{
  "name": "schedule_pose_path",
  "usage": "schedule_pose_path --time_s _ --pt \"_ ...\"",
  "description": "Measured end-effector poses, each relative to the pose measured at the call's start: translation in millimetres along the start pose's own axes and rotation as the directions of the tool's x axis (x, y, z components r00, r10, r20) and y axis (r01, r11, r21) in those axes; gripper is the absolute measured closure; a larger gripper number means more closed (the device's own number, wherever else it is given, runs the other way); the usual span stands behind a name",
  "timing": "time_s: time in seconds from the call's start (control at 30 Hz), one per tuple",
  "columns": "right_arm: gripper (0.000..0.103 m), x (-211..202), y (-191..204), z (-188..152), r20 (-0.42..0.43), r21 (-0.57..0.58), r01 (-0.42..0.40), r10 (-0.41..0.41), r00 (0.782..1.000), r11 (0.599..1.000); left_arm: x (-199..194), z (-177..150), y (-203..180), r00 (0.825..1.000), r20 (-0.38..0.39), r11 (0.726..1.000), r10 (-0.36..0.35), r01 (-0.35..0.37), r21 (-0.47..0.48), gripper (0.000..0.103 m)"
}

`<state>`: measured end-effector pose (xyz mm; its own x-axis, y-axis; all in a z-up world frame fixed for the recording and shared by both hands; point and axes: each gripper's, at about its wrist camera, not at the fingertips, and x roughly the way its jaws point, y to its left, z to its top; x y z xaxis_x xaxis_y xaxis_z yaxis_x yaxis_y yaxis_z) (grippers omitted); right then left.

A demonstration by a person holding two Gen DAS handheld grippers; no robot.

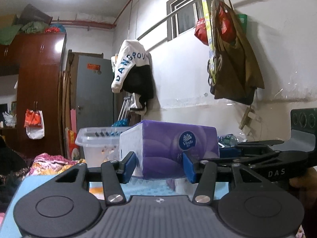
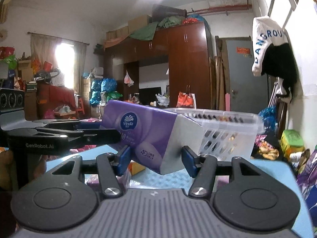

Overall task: Organize objects
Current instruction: 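Carry the tissue pack over the basket and release it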

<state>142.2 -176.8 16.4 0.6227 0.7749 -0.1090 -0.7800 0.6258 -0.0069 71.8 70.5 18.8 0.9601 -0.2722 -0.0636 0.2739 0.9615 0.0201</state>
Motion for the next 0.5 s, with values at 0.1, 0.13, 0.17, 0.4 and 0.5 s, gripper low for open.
schedule_pose_path --time_s 0.1,0.13,0.17,0.4,0.5 --pt "0.044 1.9 -6.7 22.3 0.016 -0.021 0.011 -0.011 1.0 1.0 5.6 21.5 -0.4 1.0 0.022 1.0 -0.005 0.005 0.021 0.049" --pt "0.044 3.4 -10.1 32.8 0.022 -0.028 0.016 -0.016 1.0 0.999 8.2 30.6 -0.7 1.0 0.031 1.0 -0.006 0.005 0.027 0.049" --pt "0.044 4.7 -12.2 40.5 0.026 -0.04 0.023 -0.022 0.999 0.999 11.2 39.4 -1.3 0.999 0.037 0.999 -0.006 0.004 0.039 0.049" --pt "0.044 26.4 -32.8 83.6 0.026 -0.055 0.056 -0.055 0.998 0.997 43.1 91.5 3.1 0.999 0.049 0.997 0.003 -0.007 0.075 0.049" --pt "0.044 39.6 -42.1 89.4 0.013 -0.05 0.057 -0.056 0.998 0.997 56.6 104.0 7.6 0.999 0.031 0.997 0.014 -0.017 0.079 0.049"
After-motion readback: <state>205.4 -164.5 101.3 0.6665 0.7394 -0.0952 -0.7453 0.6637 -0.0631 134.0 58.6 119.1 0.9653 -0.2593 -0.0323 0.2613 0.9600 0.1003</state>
